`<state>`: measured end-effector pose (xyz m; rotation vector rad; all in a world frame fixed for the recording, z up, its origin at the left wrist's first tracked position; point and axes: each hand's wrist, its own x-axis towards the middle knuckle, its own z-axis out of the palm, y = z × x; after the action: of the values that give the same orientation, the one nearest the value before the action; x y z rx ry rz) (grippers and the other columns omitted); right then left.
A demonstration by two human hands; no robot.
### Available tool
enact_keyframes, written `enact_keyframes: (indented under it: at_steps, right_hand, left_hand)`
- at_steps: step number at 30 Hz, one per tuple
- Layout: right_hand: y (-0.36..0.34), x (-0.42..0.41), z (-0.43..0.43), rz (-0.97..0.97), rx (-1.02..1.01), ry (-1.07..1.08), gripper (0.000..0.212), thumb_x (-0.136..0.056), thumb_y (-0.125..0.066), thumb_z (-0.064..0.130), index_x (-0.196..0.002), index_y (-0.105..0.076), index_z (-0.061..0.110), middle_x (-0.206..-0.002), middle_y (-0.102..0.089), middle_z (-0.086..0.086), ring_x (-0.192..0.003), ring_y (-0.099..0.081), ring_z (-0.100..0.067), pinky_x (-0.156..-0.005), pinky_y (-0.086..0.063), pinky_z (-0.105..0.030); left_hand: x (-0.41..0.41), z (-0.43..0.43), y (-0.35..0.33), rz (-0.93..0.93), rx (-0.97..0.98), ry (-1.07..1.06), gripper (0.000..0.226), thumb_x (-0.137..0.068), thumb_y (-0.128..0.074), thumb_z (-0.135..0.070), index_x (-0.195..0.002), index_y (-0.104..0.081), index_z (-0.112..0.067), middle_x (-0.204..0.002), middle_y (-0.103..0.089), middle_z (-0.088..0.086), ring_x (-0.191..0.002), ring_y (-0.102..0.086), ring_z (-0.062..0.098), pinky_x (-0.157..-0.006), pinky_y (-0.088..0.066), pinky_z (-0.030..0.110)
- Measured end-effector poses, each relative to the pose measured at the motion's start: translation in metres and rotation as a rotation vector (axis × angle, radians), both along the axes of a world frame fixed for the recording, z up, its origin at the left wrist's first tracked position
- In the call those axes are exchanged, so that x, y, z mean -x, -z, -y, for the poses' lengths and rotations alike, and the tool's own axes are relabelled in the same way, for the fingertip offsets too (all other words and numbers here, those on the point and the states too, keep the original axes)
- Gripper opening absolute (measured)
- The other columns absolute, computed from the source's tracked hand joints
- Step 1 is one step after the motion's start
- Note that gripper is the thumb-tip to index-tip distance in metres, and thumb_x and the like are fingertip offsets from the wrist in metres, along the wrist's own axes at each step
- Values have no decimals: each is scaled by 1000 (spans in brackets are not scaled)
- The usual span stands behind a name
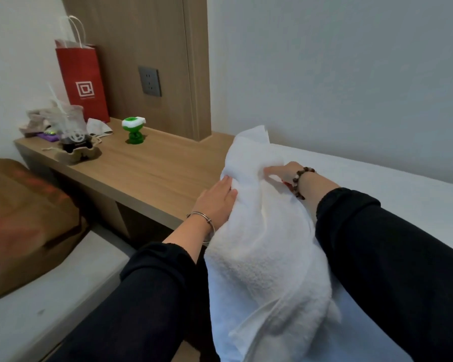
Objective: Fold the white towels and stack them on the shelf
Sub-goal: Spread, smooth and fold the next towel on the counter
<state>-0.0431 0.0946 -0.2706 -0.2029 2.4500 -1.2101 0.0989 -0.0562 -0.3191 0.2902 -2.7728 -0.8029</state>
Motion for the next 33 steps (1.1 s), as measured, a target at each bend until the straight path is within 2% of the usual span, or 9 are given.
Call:
enact_keyframes:
  at_steps: [8,12,15,17,20,24,27,30,33]
  right_hand:
    - [-21,-2,-9,43,132,70,31,-92,-57,41,-85,-54,11,-52,-57,-6,-41,-54,-19,-48,-43,-28]
    - [-35,17,-29,-45,524,287,44,-85,-64,35,-112,-59,1,-103,-66,-11,-89,-65,-28,-85,-53,-39]
    - [-14,12,-68,-126,47,237,35,-86,-61,36,-97,-65,3,-81,-60,-8,-73,-55,-22,-67,-43,-29]
    - [-7,1,-94,77,-294,1,25,-88,-64,28,-75,-60,7,-65,-58,-8,-57,-54,-21,-55,-43,-25]
    - [-21,7,-102,192,-339,-103,25,-88,-65,13,-69,-52,5,-59,-52,-9,-37,-54,-16,-37,-43,-20]
    - [-27,44,-85,7,-192,22,29,-91,-63,30,-98,-57,2,-90,-62,-12,-84,-66,-29,-77,-58,-34]
    - [-16,60,-68,181,254,189,17,-94,-58,28,-107,-50,20,-88,-53,1,-71,-60,-16,-52,-54,-20]
    - [-3,71,-56,189,232,235,39,-94,-53,43,-126,-51,21,-127,-60,3,-102,-61,-16,-86,-46,-37]
    - [-1,82,-55,122,163,265,50,-94,-48,49,-126,-54,11,-131,-58,-5,-123,-54,-24,-87,-46,-36]
  left_hand:
    - [-3,0,-2,31,-1,24,46,-104,-24,-25,-150,-23,-17,-157,-19,-4,-142,-23,13,-114,-19,27]
    - [-2,3,0,43,18,46,45,-104,-28,-26,-149,-27,-21,-155,-24,-8,-141,-26,11,-116,-19,34]
    - [-1,5,2,59,57,62,46,-103,-32,-29,-148,-28,-24,-154,-26,-8,-140,-27,10,-115,-19,36]
    - [0,5,4,55,49,66,47,-101,-34,-31,-148,-28,-29,-155,-24,-11,-140,-26,9,-116,-18,39]
    - [2,5,6,61,84,89,46,-101,-33,-34,-147,-27,-36,-156,-18,-13,-140,-26,9,-116,-16,43]
    - [4,7,5,89,162,130,45,-101,-32,-36,-146,-27,-38,-157,-15,-13,-141,-24,10,-116,-16,40]
    - [5,8,5,90,181,134,45,-101,-34,-36,-146,-28,-37,-157,-16,-12,-140,-25,10,-114,-17,36]
    - [5,8,8,82,185,130,45,-101,-35,-35,-146,-29,-37,-157,-17,-12,-139,-27,10,-113,-18,35]
    - [7,10,10,64,178,125,46,-100,-36,-34,-145,-30,-37,-156,-19,-12,-139,-29,10,-113,-19,33]
